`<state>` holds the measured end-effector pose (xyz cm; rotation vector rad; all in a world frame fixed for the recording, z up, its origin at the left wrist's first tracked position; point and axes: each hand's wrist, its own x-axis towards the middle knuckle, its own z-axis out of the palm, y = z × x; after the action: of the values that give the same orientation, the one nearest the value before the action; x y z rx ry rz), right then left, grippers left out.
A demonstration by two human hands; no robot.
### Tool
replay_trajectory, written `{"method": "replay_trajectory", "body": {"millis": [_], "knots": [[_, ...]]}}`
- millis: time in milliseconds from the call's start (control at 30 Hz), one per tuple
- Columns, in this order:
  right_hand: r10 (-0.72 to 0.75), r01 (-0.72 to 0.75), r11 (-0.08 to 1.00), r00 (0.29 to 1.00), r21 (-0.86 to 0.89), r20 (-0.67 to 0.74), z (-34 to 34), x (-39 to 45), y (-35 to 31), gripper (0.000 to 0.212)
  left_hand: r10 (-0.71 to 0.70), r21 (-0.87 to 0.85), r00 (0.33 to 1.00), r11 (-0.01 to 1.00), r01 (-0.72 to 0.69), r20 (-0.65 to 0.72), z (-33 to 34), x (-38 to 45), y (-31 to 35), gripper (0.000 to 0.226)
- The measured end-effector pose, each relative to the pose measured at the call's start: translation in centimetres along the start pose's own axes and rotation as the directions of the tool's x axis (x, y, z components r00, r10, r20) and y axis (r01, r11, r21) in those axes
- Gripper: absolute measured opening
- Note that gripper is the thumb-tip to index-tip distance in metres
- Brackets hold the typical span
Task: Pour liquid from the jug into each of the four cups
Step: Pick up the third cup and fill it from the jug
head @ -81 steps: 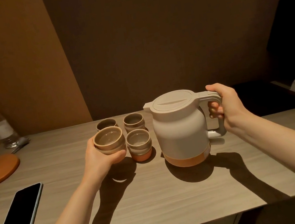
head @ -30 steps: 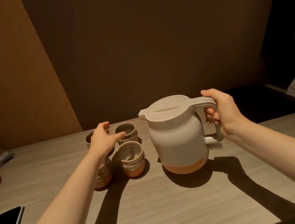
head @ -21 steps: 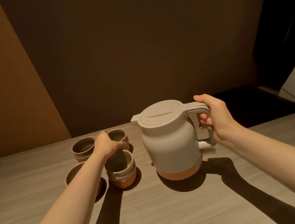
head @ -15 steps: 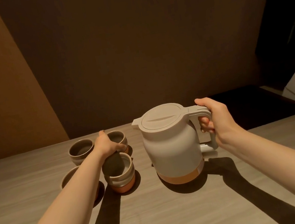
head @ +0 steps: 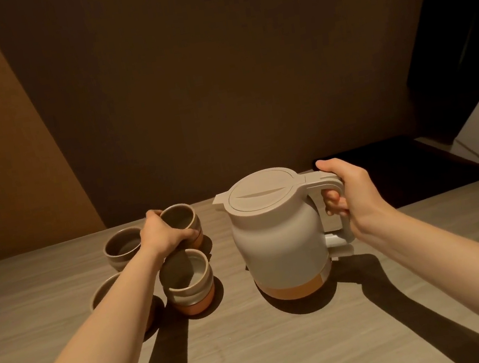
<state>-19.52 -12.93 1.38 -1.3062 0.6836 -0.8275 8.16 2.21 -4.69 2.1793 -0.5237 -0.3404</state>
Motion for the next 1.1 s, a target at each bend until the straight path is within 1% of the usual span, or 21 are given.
{"method": "replay_trajectory", "body": {"millis": [67, 167, 233, 367, 500, 667, 700, 733, 800, 833, 867, 1100], "knots": [[-0.006, 0.006, 1.000, 1.000, 0.003, 0.004, 0.0, -0.3, -0.5, 0.047, 0.065, -0.060, 0.997, 0.996, -0.067, -0.040, -0.4, -0.4, 0.6, 0.091], [-0.021, 0.021, 1.000, 1.000, 0.006, 0.015, 0.2, -0.9, -1.4, 0.048, 0.163, -0.099, 0.982, 0.980, -0.173, -0.098, -1.3, -1.3, 1.7, 0.093], [-0.030, 0.030, 0.999, 0.999, 0.019, 0.024, 0.5, -1.4, -2.1, 0.047, 0.202, -0.131, 0.971, 0.967, -0.219, -0.129, -2.1, -2.0, 2.3, 0.091], [-0.034, 0.033, 0.999, 0.999, 0.032, 0.029, 1.0, -2.7, -3.4, 0.053, 0.237, -0.202, 0.959, 0.943, -0.266, -0.154, -3.5, -3.9, 2.8, 0.089], [-0.033, 0.029, 0.997, 0.998, 0.065, 0.060, 1.4, -4.3, -4.6, 0.055, 0.271, -0.226, 0.953, 0.928, -0.296, -0.137, -4.6, -6.6, 2.5, 0.089], [-0.047, 0.044, 0.998, 0.997, 0.044, 0.059, 1.9, -6.5, -5.2, 0.050, 0.267, -0.231, 0.956, 0.929, -0.289, -0.122, -5.5, -10.5, 1.2, 0.103], [-0.047, 0.044, 0.998, 0.997, 0.049, 0.061, 1.9, -7.0, -5.2, 0.050, 0.270, -0.234, 0.955, 0.927, -0.292, -0.122, -5.7, -11.4, 0.9, 0.100], [-0.047, 0.044, 0.998, 0.997, 0.051, 0.063, 2.0, -7.4, -5.2, 0.051, 0.278, -0.242, 0.953, 0.923, -0.300, -0.124, -5.8, -12.3, 0.6, 0.091], [-0.046, 0.044, 0.998, 0.997, 0.034, 0.063, 2.2, -8.3, -5.2, 0.051, 0.303, -0.256, 0.944, 0.910, -0.327, -0.127, -6.0, -14.0, 0.2, 0.065], [-0.045, 0.043, 0.999, 0.997, 0.024, 0.062, 2.3, -8.7, -5.2, 0.051, 0.313, -0.265, 0.941, 0.904, -0.336, -0.127, -6.1, -14.8, 0.1, 0.059], [-0.044, 0.043, 0.999, 0.997, 0.014, 0.063, 2.3, -9.1, -5.1, 0.051, 0.318, -0.272, 0.939, 0.899, -0.342, -0.130, -6.2, -15.4, -0.1, 0.059], [-0.041, 0.051, 0.995, 0.993, -0.086, 0.107, 2.9, -10.7, -4.6, 0.050, 0.276, -0.284, 0.951, 0.909, -0.305, -0.139, -5.6, -18.0, -1.9, 0.078]]}}
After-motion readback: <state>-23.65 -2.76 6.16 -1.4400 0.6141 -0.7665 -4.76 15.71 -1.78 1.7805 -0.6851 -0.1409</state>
